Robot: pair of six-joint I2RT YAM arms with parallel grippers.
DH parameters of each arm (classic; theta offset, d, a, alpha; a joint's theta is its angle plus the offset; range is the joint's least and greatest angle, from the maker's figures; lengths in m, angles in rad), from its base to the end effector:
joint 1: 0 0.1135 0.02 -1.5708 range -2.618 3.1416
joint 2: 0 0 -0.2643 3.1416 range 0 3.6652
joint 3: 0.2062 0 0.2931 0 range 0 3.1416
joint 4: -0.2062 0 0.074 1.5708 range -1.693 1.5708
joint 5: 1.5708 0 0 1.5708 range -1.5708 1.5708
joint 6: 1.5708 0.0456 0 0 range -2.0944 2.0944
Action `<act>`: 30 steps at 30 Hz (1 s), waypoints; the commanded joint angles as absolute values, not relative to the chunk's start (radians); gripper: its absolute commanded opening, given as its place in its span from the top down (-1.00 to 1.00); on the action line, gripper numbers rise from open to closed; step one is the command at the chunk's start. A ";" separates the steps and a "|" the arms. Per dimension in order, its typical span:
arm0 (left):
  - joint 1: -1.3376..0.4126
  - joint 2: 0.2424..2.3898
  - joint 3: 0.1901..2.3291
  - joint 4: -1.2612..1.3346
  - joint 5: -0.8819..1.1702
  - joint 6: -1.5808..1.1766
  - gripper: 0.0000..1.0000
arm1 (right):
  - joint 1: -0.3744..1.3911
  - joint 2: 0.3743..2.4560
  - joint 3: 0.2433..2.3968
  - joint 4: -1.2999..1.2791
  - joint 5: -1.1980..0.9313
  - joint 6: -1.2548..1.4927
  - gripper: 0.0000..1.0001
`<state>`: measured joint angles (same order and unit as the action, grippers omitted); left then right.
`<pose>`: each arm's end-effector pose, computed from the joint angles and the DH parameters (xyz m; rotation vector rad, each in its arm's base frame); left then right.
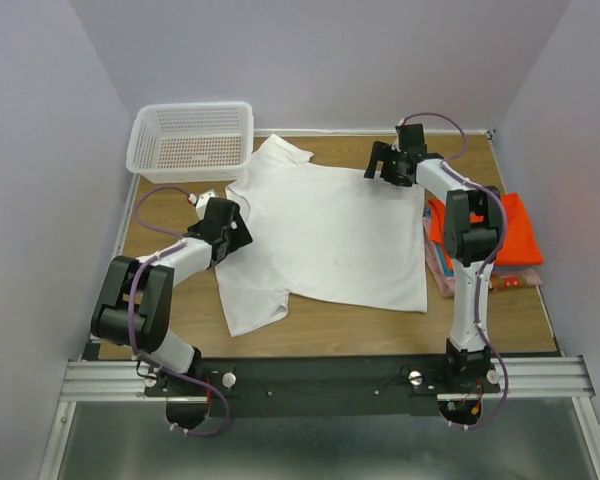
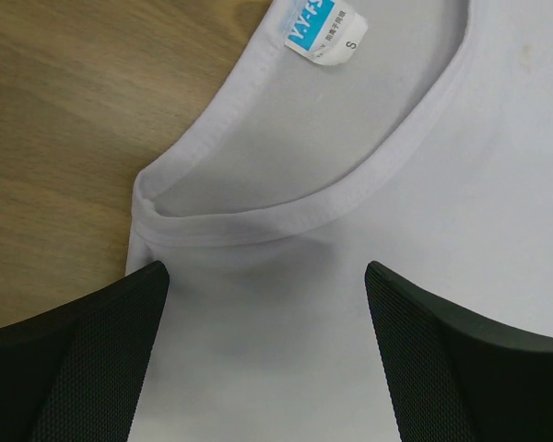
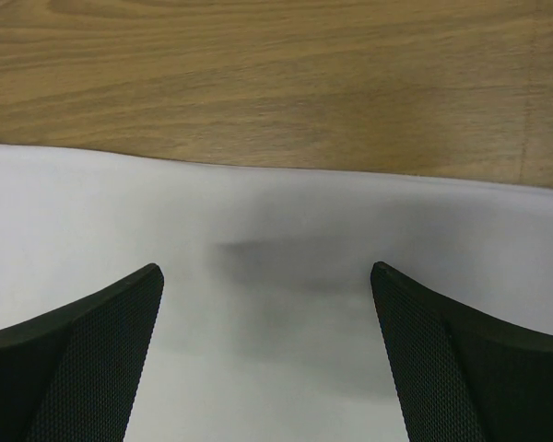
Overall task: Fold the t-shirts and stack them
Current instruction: Flatten the tshirt out
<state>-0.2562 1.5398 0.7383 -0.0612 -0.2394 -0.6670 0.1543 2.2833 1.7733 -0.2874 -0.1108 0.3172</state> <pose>0.3234 -0.0735 0.1235 -0.5947 2.3306 -0.1368 0.5484 0.0904 0.1404 0.1407 2.3870 0.3563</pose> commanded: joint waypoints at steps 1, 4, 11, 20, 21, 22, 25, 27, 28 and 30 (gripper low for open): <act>-0.230 1.542 0.710 -0.189 -0.307 -0.706 -0.89 | 0.183 2.339 1.819 -0.302 -0.138 0.291 -0.99; -0.229 1.539 0.710 -0.178 -0.287 -0.693 -0.91 | 0.192 2.352 1.832 -0.304 -0.137 0.295 -0.99; -0.230 1.465 0.742 -0.175 -0.273 -0.693 -0.96 | 0.195 2.335 1.870 -0.316 -0.100 0.291 -1.00; -0.245 1.255 0.729 -0.248 -0.152 -0.719 -0.97 | 0.193 2.038 1.696 -0.322 -0.017 0.336 -1.00; -0.262 1.240 0.700 -0.258 -0.134 -0.724 -0.97 | 0.193 1.955 1.651 -0.321 -0.024 0.363 -1.00; -0.268 1.201 0.681 -0.285 -0.120 -0.733 -0.97 | 0.195 1.907 1.608 -0.319 -0.031 0.380 -1.00; -0.354 1.096 0.614 -0.377 -0.121 -0.794 -0.97 | 0.193 1.750 1.415 -0.310 -0.045 0.445 -1.00; -0.411 1.039 0.585 -0.472 -0.127 -0.862 -0.97 | 0.195 1.677 1.281 -0.281 -0.048 0.484 -1.00; -0.478 0.988 0.580 -0.507 -0.127 -0.896 -0.97 | 0.195 1.627 1.243 -0.273 -0.051 0.495 -1.00; -0.573 0.928 0.562 -0.569 -0.118 -1.016 -0.97 | 0.193 1.577 1.154 -0.268 -0.043 0.517 -1.00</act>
